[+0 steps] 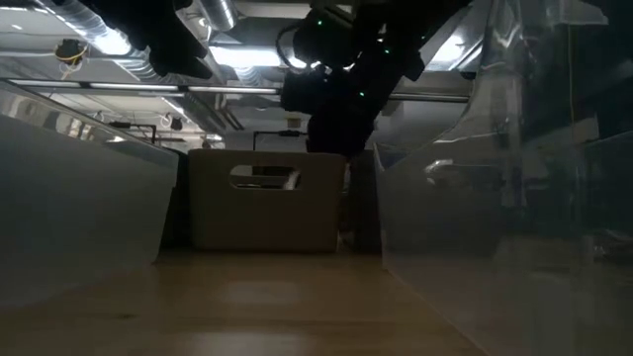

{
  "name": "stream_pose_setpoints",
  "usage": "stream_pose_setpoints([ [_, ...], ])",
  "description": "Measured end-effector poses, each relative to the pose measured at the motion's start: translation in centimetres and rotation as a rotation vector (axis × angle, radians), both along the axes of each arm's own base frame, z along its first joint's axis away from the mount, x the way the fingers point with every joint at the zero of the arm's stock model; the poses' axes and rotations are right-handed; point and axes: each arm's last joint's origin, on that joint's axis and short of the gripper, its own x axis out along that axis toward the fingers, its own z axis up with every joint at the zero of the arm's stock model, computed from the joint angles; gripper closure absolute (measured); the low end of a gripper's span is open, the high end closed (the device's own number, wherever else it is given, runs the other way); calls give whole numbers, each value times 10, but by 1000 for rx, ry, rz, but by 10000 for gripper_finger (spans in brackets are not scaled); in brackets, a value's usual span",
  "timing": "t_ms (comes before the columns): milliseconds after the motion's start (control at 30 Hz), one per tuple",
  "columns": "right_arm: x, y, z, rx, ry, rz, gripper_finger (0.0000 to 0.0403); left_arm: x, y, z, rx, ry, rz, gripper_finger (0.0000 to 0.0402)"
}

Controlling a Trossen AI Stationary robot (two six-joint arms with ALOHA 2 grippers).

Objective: Sort spices by type
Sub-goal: Put the brown seasoning bottle into the gray bin, then put the white seasoning bottle into the transparent black bin

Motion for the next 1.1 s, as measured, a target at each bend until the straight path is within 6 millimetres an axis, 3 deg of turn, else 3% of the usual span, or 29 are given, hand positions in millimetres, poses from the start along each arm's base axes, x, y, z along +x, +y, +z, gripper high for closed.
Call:
stream_pose_setpoints([
  [567, 0, 0, -4, 0, 13, 0, 174, 0, 0, 0, 0, -1, 0, 147],
  [900, -5, 0, 14, 0, -18, -1, 173, 1, 0, 0, 4, 0, 7, 147],
  [1100, -9, 0, 27, 0, -36, -1, 173, 7, 7, -6, 24, 39, 159, 147],
])
